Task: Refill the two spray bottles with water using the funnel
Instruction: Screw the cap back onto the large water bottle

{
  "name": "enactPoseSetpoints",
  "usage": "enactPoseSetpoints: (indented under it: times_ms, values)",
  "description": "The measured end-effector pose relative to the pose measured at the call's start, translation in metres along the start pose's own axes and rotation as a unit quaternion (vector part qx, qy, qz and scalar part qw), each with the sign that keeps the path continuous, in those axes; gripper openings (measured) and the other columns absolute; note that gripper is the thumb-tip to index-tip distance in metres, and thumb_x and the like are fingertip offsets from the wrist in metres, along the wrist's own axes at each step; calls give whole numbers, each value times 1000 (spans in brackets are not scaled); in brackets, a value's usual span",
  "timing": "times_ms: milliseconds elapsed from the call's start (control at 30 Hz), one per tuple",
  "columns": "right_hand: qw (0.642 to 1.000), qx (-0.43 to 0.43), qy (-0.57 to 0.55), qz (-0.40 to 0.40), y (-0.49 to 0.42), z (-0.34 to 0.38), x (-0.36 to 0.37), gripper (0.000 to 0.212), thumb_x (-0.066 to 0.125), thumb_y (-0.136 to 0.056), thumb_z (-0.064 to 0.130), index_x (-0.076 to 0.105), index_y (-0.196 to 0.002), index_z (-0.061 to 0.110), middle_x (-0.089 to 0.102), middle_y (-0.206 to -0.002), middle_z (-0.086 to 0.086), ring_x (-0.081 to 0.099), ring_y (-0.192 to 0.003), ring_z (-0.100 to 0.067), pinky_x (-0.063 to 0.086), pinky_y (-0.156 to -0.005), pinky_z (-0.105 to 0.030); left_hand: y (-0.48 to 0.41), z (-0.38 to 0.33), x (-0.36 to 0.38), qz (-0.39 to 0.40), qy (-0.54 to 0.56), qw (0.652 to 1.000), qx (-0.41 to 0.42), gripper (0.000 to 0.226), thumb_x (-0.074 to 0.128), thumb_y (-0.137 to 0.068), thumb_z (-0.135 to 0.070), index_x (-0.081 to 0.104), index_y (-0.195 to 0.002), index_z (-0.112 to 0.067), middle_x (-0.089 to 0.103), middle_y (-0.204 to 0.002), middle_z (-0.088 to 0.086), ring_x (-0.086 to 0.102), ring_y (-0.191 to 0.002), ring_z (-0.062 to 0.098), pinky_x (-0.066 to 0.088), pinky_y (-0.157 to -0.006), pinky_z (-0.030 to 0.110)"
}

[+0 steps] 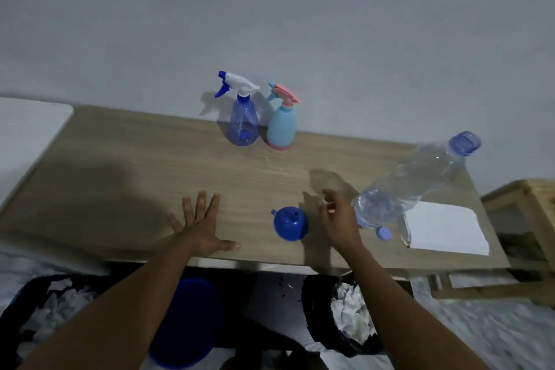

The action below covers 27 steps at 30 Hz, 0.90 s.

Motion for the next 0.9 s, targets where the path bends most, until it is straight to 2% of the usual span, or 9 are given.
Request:
enactPoseSetpoints:
  times_ms: [133, 267, 367, 467, 567, 633, 733, 800, 900]
  values:
    - [996, 43, 68, 35, 49, -51, -25, 32, 58, -96, 6, 61, -128, 7, 65, -120, -11, 62, -111, -26, 49, -98, -39, 4, -8, 1, -39, -24, 999, 5, 134, 63, -62, -86, -23, -152, -36, -39, -157, 1, -34, -144, 37, -9, -112, 69]
    - [993, 88, 79, -10, 67, -83, -58, 24, 60, -95, 7, 68, -118, 3, 70, -114, -16, 67, -105, -30, 50, -89, -33, 16, -20, 12, -97, -36, 995, 13, 106, 53, -80, -79, -4, -158, -33, -18, -165, 4, -15, -150, 38, 2, -119, 60]
    - [987, 123, 71, -77, 68, -98, -87, 20, 54, -94, 0, 68, -108, -5, 66, -108, -24, 64, -101, -39, 48, -83, -36, 26, -34, 22, -161, -35, 986, 18, 86, 49, -92, -65, 7, -158, -30, 3, -167, 4, 3, -150, 36, 15, -120, 53]
    - [981, 151, 69, -104, 62, -106, -112, 26, 50, -97, 3, 66, -117, -2, 56, -122, -22, 60, -106, -39, 42, -86, -33, 35, -54, 24, -214, 44, 975, 35, 81, 58, -93, -40, 13, -158, -25, 23, -162, 3, 21, -146, 32, 27, -117, 48]
    - [989, 113, 92, -37, 49, -109, -117, 26, 55, -96, 4, 66, -119, -1, 54, -125, -16, 59, -109, -36, 45, -90, -35, 48, -87, 16, -282, 161, 944, 63, 80, 67, -85, -24, 26, -155, -18, 38, -155, 9, 32, -143, 29, 28, -117, 47]
    - [991, 79, 106, 7, 42, -112, -116, 16, 57, -93, 5, 70, -103, 3, 59, -114, -10, 61, -102, -33, 47, -84, -33, 61, -124, 4, -337, 175, 919, 101, 77, 72, -82, -24, 37, -150, -15, 45, -150, 10, 38, -139, 28, 31, -116, 48]
    - [984, 64, 159, 46, 38, -121, -116, 16, 56, -93, 12, 58, -76, 12, 57, -90, -5, 59, -82, -28, 48, -69, -37, 85, -193, -11, -373, 198, 889, 177, 75, 68, -79, -48, 46, -144, -19, 51, -144, 3, 43, -134, 20, 35, -114, 42]
    - [974, 50, 208, 69, 38, -124, -119, 17, 55, -94, 14, 51, -77, 16, 57, -89, -6, 58, -78, -26, 51, -69, -40, 99, -238, -19, -378, 235, 869, 215, 77, 69, -76, -55, 48, -142, -21, 51, -142, -1, 43, -132, 13, 36, -113, 34]
    - [983, 52, 165, 53, 32, -123, -138, 9, 52, -98, 15, 61, -101, 15, 64, -107, -10, 63, -93, -29, 52, -81, -39, 110, -297, -28, -343, 292, 856, 252, 81, 82, -75, -45, 43, -144, -28, 47, -144, -8, 43, -131, 6, 38, -111, 29]
Point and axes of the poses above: each hand's wrist, its own y-axis away from the middle knuckle, its own x-axis out of the palm, z = x × y, the point moved 8 cm from there along -y, towards the middle knuckle
